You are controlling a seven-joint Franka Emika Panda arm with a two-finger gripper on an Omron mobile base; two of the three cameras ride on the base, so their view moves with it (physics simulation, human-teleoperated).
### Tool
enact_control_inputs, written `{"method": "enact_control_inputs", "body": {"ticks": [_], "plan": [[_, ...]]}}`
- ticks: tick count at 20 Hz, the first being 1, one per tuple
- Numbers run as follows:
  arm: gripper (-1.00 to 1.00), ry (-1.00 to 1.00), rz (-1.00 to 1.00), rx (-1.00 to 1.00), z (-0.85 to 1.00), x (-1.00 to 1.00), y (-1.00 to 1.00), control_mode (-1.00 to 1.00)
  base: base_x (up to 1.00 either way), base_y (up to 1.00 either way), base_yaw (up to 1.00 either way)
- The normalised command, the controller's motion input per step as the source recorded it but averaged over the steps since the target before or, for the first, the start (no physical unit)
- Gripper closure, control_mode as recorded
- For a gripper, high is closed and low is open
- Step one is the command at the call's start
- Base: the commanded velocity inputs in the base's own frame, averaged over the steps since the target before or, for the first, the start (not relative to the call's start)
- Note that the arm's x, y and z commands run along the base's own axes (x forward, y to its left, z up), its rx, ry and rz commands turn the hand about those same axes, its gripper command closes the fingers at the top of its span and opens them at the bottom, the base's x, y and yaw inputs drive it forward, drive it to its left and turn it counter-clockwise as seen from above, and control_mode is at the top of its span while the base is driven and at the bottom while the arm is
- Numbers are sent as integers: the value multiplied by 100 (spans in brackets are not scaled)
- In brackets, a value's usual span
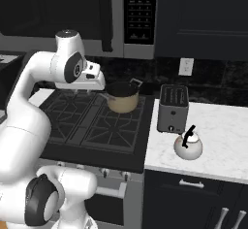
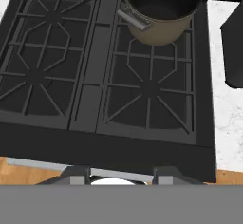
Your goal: Pick the kettle from the counter and place it on a stove burner. Then turn the burner on.
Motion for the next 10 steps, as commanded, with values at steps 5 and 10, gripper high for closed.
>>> {"method": "enact_control_inputs", "body": {"ticks": [5,10], "plan": [[-100,-1,-3,1,0,-7,-68,-100,0,0,0],[-100,-6,-22,5,0,-33,-100,-100,0,0,0]]}}
